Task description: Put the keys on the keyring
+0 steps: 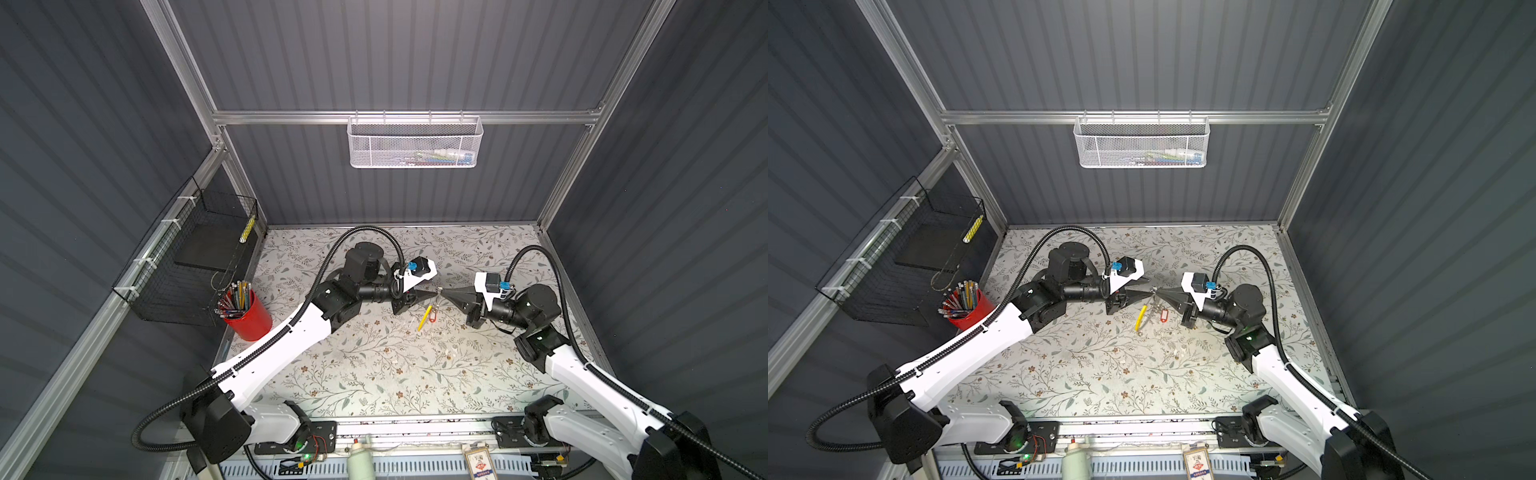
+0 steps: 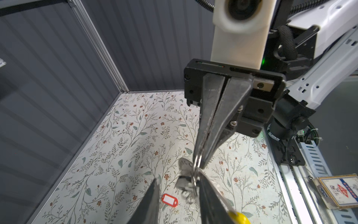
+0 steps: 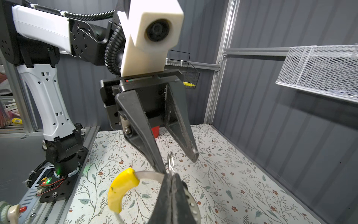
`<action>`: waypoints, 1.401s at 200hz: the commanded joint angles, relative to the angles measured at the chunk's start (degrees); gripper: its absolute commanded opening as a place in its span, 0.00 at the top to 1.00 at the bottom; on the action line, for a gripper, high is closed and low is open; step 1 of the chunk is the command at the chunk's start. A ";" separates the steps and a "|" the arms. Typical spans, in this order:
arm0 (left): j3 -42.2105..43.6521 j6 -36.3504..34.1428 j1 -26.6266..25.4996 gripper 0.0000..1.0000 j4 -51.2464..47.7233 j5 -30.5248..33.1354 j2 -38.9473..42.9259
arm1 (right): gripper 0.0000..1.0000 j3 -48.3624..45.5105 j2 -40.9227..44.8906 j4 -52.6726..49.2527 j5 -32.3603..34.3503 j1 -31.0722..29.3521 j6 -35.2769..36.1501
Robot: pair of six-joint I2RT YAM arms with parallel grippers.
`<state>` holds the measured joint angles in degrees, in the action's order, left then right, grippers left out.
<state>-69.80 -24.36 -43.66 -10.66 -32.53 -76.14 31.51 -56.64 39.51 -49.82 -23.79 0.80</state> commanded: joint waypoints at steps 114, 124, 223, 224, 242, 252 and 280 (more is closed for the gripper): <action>-4.08 -1.02 0.36 1.00 -1.92 -8.73 -2.12 | 1.00 -0.64 -1.34 5.43 -3.70 -0.19 -2.20; -5.01 -1.96 0.35 1.00 -3.65 -8.48 -2.49 | 0.93 -0.63 -1.30 4.75 -3.02 -0.19 -2.08; -29.90 -19.23 -2.10 1.00 -43.04 2.45 -14.06 | 0.75 6.51 10.49 -32.42 10.28 0.03 23.51; -30.06 -19.32 -2.16 1.00 -43.22 2.55 -14.14 | 0.76 6.57 10.49 -32.49 10.27 0.00 23.66; -31.65 -19.50 -3.00 1.00 -44.52 3.35 -15.08 | 0.78 7.80 10.18 -33.93 7.90 -0.03 24.50; -31.96 -19.51 -3.39 1.00 -44.61 3.59 -15.31 | 0.78 8.37 9.55 -34.38 6.41 -0.09 24.70; -33.40 -19.50 -4.24 1.00 -45.41 4.01 -16.12 | 0.80 8.99 8.01 -34.45 4.12 -0.09 24.84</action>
<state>-99.81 -42.26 -47.20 -52.12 -29.39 -91.77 38.83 -47.59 7.88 -42.74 -23.73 23.90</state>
